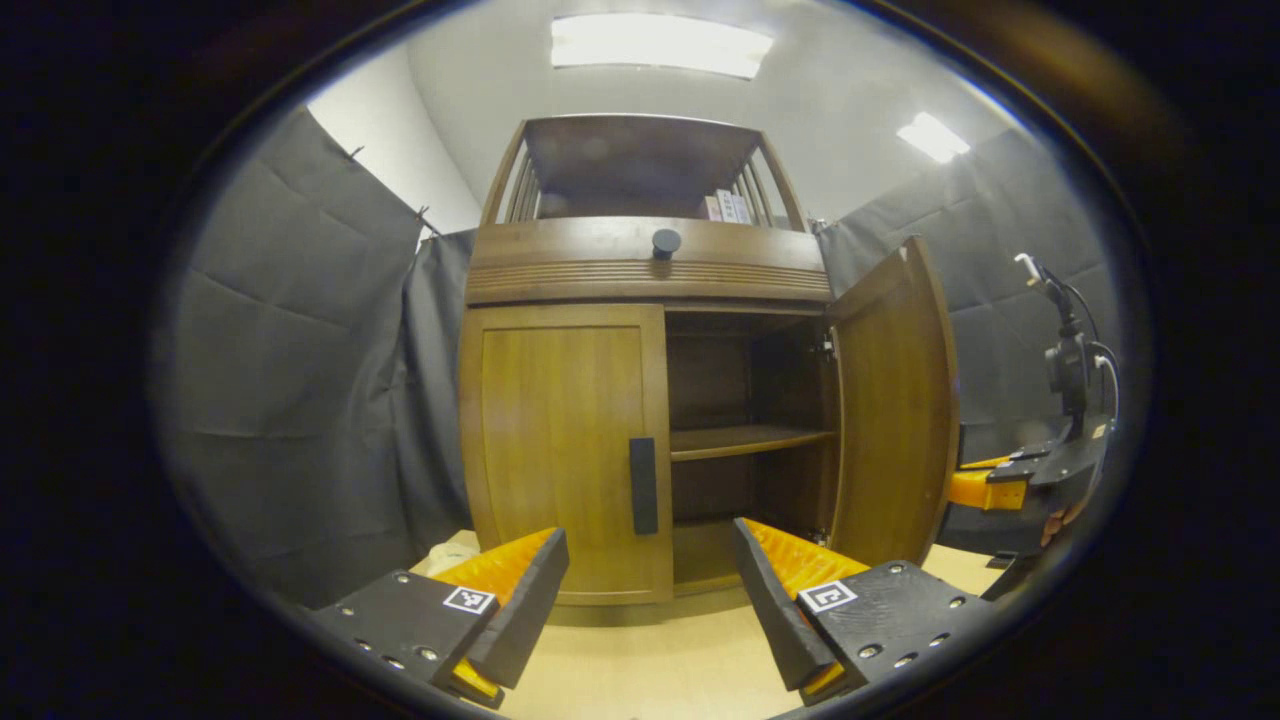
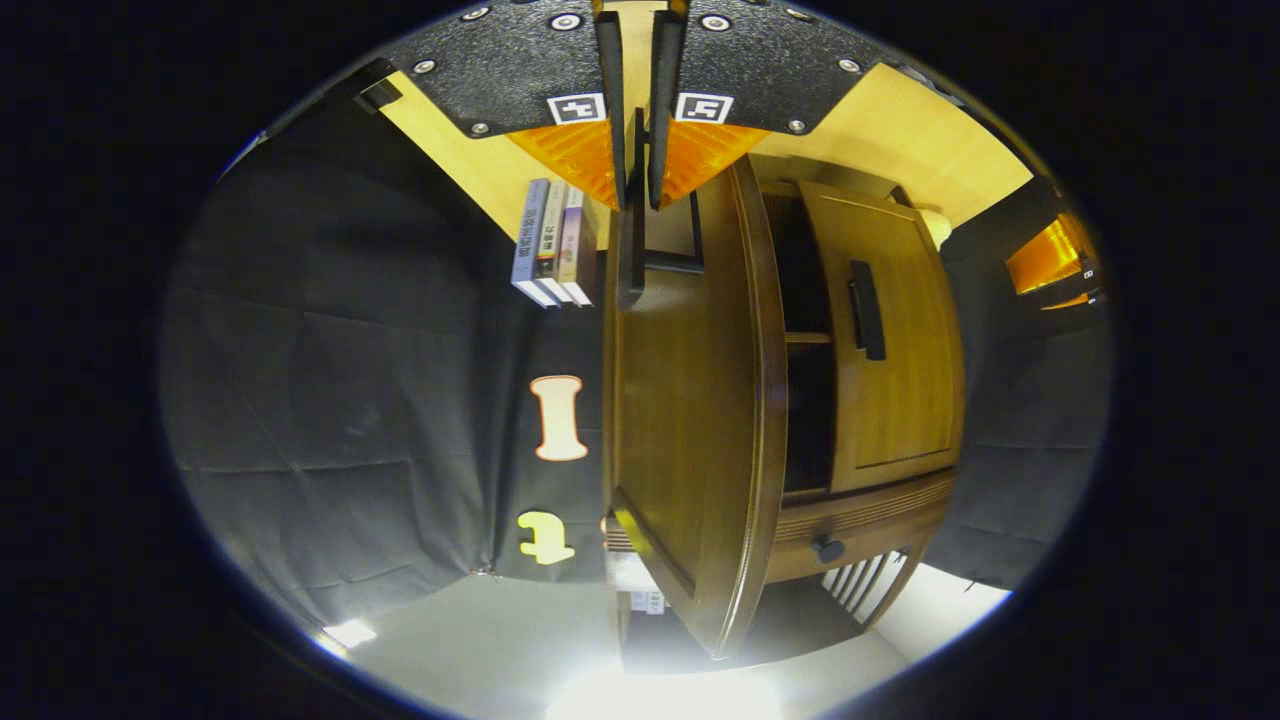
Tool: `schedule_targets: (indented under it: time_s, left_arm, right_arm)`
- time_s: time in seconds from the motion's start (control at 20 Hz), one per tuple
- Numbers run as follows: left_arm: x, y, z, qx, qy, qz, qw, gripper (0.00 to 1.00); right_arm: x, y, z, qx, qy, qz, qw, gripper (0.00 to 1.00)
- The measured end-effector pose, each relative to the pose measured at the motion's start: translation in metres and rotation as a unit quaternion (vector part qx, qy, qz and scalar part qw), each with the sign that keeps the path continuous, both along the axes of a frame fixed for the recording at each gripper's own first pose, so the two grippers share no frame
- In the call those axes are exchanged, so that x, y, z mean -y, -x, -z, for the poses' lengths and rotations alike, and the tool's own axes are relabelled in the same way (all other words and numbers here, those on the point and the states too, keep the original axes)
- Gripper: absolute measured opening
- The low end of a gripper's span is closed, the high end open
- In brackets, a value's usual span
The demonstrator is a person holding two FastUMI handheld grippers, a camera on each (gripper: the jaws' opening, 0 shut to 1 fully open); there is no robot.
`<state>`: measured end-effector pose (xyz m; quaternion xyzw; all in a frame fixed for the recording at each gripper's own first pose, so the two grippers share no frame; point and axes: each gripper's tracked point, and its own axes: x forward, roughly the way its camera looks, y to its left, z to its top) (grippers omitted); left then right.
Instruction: Open the right door of the double-door shoe cabinet with the right hand, and open the left door with the left hand.
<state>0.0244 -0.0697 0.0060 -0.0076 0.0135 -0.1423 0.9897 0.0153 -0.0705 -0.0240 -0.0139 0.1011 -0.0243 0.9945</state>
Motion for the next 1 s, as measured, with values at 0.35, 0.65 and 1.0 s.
schedule_targets:
  time_s: [0.35, 0.65, 1.0]
  left_arm:
    - [0.016, -0.011, 0.007, -0.001, 0.0, 0.016, 1.0, 0.89]
    - [0.02, -0.017, 0.006, 0.0, -0.001, 0.023, 1.0, 0.94]
    - [0.015, -0.025, 0.01, -0.017, -0.004, 0.006, 1.0, 0.94]
  right_arm:
    - [0.059, 0.013, -0.003, 0.006, -0.01, 0.065, 0.998, 0.04]
    - [0.086, 0.043, -0.009, 0.014, -0.017, 0.088, 0.996, 0.1]
    - [0.07, 0.074, -0.032, 0.05, -0.005, 0.073, 0.996, 0.95]
